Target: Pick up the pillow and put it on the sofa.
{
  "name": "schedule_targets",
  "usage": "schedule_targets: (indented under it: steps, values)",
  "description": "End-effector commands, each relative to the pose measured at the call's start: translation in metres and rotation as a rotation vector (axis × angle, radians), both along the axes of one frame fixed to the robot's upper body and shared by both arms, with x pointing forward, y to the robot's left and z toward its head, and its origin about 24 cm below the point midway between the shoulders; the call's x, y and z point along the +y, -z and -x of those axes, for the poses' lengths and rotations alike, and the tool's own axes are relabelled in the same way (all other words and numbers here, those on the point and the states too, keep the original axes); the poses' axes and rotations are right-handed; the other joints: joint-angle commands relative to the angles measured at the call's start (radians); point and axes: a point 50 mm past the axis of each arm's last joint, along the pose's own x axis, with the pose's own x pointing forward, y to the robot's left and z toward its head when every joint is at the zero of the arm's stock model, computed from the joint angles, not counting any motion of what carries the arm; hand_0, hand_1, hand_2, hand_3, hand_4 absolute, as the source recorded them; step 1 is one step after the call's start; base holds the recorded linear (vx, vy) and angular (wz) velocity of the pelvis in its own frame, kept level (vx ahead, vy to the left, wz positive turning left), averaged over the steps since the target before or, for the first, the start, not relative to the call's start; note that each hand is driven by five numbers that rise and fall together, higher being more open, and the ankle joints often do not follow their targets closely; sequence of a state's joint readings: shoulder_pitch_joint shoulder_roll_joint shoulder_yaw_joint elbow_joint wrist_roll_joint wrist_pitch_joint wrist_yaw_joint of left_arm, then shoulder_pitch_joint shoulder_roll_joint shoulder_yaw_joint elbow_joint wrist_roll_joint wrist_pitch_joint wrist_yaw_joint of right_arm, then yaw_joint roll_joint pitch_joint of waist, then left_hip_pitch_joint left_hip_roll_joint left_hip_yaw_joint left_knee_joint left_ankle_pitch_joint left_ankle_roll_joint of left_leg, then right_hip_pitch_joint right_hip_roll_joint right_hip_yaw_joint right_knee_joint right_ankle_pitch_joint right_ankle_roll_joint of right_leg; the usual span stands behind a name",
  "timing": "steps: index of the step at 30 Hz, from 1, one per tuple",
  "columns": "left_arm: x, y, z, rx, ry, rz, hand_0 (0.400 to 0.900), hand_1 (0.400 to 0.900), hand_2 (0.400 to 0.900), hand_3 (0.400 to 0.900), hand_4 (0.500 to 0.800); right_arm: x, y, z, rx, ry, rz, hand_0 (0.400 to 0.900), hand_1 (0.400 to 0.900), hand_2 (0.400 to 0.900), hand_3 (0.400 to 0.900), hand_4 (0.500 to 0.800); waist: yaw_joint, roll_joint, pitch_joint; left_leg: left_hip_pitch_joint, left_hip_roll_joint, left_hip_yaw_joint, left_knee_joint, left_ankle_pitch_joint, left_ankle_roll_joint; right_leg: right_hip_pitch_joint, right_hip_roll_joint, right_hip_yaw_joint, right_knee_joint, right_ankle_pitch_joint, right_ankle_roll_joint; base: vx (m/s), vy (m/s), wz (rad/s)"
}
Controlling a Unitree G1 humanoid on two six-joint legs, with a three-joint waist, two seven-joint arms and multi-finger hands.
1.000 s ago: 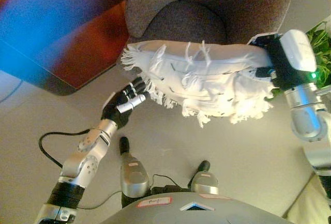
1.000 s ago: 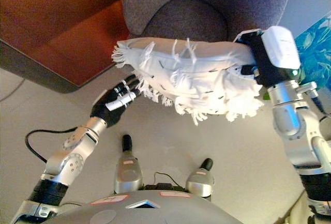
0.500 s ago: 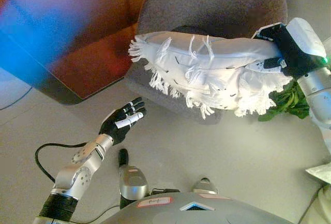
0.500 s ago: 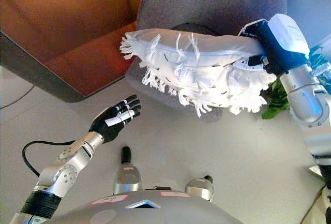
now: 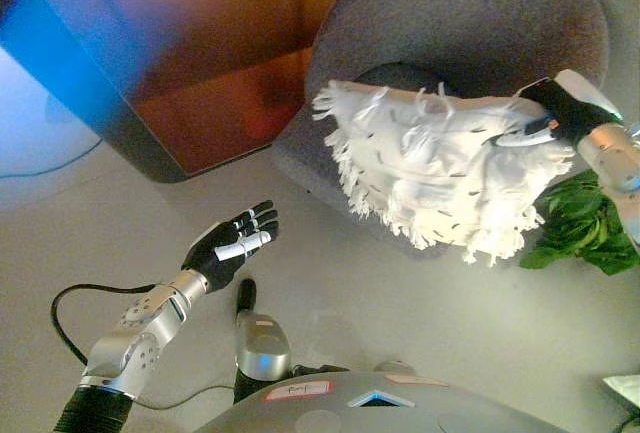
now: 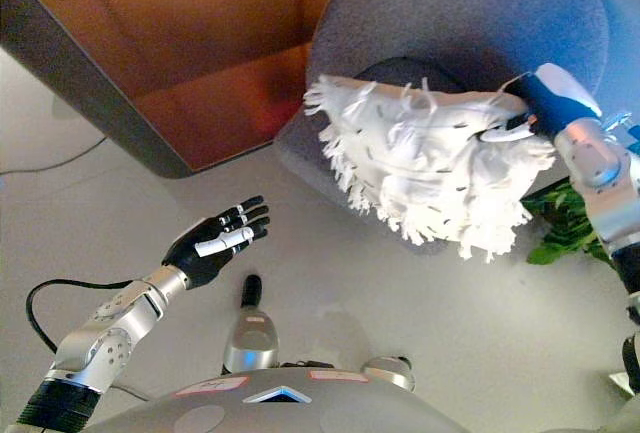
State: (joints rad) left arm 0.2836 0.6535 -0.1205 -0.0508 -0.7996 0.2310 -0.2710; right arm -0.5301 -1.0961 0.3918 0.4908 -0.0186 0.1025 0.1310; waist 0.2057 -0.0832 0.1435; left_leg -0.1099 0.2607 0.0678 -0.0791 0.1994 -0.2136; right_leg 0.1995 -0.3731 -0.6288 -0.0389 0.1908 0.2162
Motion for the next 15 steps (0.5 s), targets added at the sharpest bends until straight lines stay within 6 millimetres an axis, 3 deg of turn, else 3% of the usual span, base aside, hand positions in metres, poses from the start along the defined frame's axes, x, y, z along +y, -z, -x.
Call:
schedule_targets:
  steps: [1, 2, 4, 7, 11, 15]
  values:
    - [-0.012, -0.058, -0.038, -0.283, 0.140, 0.011, 0.900, 0.900, 0.900, 0.900, 0.800, -0.014, -0.158, -0.013, -0.551, 0.147, 0.058, 0.400, 0.400, 0.400, 0.400, 0.500, 0.121, -0.015, 0.000, 0.076, 0.037, 0.017, -0.001, -0.116, 0.013, -0.093, -0.033, 0.020, 0.016, 0.012, 0.046, -0.11, -0.216, 0.19]
    - [-0.011, -0.061, -0.040, -0.295, 0.145, 0.003, 0.900, 0.900, 0.900, 0.900, 0.800, -0.021, -0.163, -0.014, -0.536, 0.216, 0.056, 0.900, 0.900, 0.900, 0.900, 0.800, 0.132, -0.016, 0.011, 0.061, 0.037, 0.005, 0.000, -0.113, 0.012, -0.094, -0.030, 0.018, 0.010, 0.013, 0.046, -0.13, -0.223, 0.14]
    - [-0.009, -0.071, -0.043, -0.325, 0.169, -0.014, 0.900, 0.900, 0.900, 0.900, 0.800, -0.043, -0.168, -0.009, -0.545, 0.423, 0.001, 0.900, 0.900, 0.900, 0.900, 0.800, 0.165, -0.020, 0.038, 0.023, 0.041, -0.023, 0.001, -0.107, 0.009, -0.101, -0.023, 0.012, -0.004, 0.019, 0.046, -0.11, -0.196, 0.06]
    - [-0.011, -0.077, -0.041, -0.343, 0.180, -0.010, 0.900, 0.900, 0.900, 0.900, 0.800, -0.050, -0.176, -0.005, -0.622, 0.537, -0.059, 0.900, 0.900, 0.900, 0.900, 0.800, 0.180, -0.018, 0.052, 0.003, 0.040, -0.040, 0.002, -0.101, 0.011, -0.099, -0.015, 0.008, -0.016, 0.022, 0.046, 0.00, -0.077, -0.01]
    - [-0.013, -0.076, -0.040, -0.327, 0.188, -0.019, 0.900, 0.900, 0.900, 0.900, 0.800, -0.037, -0.192, -0.011, -0.762, 0.503, -0.024, 0.900, 0.900, 0.900, 0.900, 0.800, 0.192, -0.018, 0.049, 0.001, 0.047, -0.047, 0.004, -0.099, 0.016, -0.085, -0.012, 0.017, -0.022, 0.024, 0.046, 0.03, -0.011, -0.08]
    - [-0.016, -0.073, -0.039, -0.322, 0.203, -0.024, 0.900, 0.900, 0.900, 0.900, 0.800, -0.024, -0.186, -0.015, -0.876, 0.437, -0.084, 0.900, 0.900, 0.900, 0.900, 0.800, 0.179, -0.023, 0.025, 0.016, 0.061, -0.023, 0.006, -0.097, 0.018, -0.061, -0.010, 0.014, -0.031, 0.026, 0.046, 0.02, 0.006, -0.14]
